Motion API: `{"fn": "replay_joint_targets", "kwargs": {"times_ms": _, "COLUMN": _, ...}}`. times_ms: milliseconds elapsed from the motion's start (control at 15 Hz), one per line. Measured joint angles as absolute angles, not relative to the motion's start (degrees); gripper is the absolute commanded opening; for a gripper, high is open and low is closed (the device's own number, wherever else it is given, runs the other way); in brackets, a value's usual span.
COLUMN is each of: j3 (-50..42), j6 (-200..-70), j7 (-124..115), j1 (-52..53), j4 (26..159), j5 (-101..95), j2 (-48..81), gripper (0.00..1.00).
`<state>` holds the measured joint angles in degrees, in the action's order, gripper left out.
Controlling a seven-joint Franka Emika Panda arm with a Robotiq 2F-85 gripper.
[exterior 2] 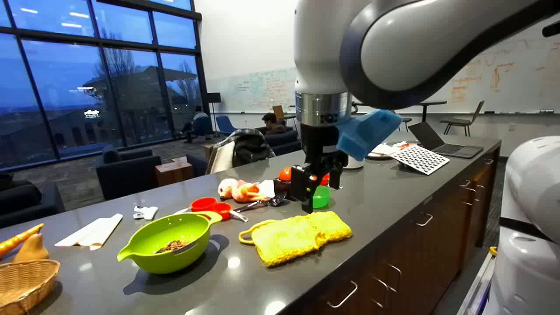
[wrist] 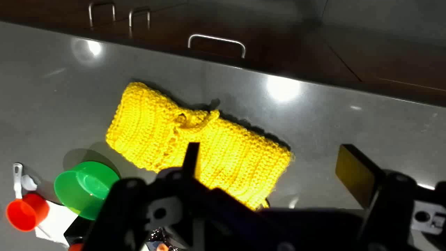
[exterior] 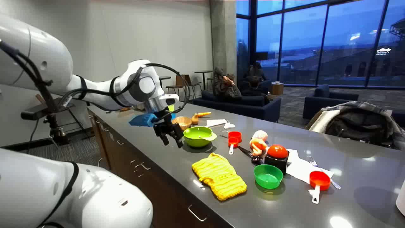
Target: Press the orange button.
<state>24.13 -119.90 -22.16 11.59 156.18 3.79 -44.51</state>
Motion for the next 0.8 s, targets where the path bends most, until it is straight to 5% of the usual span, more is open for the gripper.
{"fn": "replay_joint_targets", "kwargs": {"times_ms": 800, "j3": 23.39, "j6": -119.91, "j7": -22.24, "j1": 11.41, "j4": 156.39, "j5": 3.65, "j2": -44.49, "gripper": 1.0}}
